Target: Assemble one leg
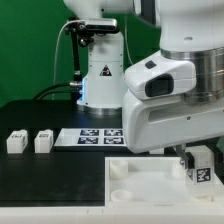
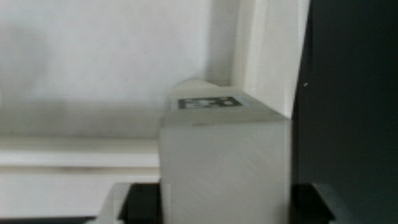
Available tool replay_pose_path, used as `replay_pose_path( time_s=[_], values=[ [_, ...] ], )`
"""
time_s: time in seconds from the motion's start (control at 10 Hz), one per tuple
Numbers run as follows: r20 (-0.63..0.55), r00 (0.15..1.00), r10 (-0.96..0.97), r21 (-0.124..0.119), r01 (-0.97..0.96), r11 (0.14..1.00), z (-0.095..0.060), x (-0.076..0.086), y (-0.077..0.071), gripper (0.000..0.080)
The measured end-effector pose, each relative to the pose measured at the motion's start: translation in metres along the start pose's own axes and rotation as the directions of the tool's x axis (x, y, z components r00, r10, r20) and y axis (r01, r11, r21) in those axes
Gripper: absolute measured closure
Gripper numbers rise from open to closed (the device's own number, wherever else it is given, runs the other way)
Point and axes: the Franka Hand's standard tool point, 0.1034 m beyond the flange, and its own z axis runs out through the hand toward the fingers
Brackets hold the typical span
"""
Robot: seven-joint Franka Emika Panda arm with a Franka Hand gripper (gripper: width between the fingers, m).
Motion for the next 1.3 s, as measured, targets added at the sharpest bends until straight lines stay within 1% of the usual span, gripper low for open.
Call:
replay_pose_path(
  time_s=[0.1, 0.2, 0.3, 0.4, 0.5, 0.6, 0.7, 0.8, 0.9, 1.0, 1.1, 1.2, 1.3],
  values=[
    [0.000, 0.997, 0.082, -0.001, -0.082, 0.997, 0.000, 0.000, 0.000, 0.0506],
    [-0.011, 0.978, 0.206, 0.009, -0.206, 0.978, 0.001, 0.002, 0.002, 0.0506],
    [-0.029, 0.927, 0.375, 0.029, -0.374, 0.927, 0.000, 0.006, 0.004, 0.0506],
    [-0.028, 0.849, 0.527, 0.035, -0.526, 0.850, 0.000, 0.006, 0.005, 0.0506],
    [-0.023, 0.741, 0.671, 0.055, -0.669, 0.741, 0.000, 0.006, 0.008, 0.0506],
    [-0.016, 0.618, 0.786, 0.087, -0.783, 0.616, 0.000, 0.003, 0.010, 0.0506],
    [0.007, 0.492, 0.870, 0.092, -0.867, 0.490, 0.001, 0.001, 0.011, 0.0506],
    [0.018, 0.369, 0.929, 0.089, -0.926, 0.366, 0.001, 0.001, 0.011, 0.0506],
    [0.026, 0.266, 0.964, 0.087, -0.961, 0.263, 0.001, -0.001, 0.009, 0.0506],
    [0.039, 0.126, 0.991, 0.073, -0.990, 0.123, 0.001, -0.003, 0.002, 0.0506],
    [0.033, 0.093, 0.995, 0.073, -0.993, 0.090, 0.001, -0.003, 0.000, 0.0506],
    [0.026, 0.137, 0.990, 0.074, -0.988, 0.134, 0.001, -0.003, 0.001, 0.0506],
    [0.018, 0.211, 0.977, 0.052, -0.976, 0.210, 0.004, -0.008, -0.001, 0.0398]
  ],
)
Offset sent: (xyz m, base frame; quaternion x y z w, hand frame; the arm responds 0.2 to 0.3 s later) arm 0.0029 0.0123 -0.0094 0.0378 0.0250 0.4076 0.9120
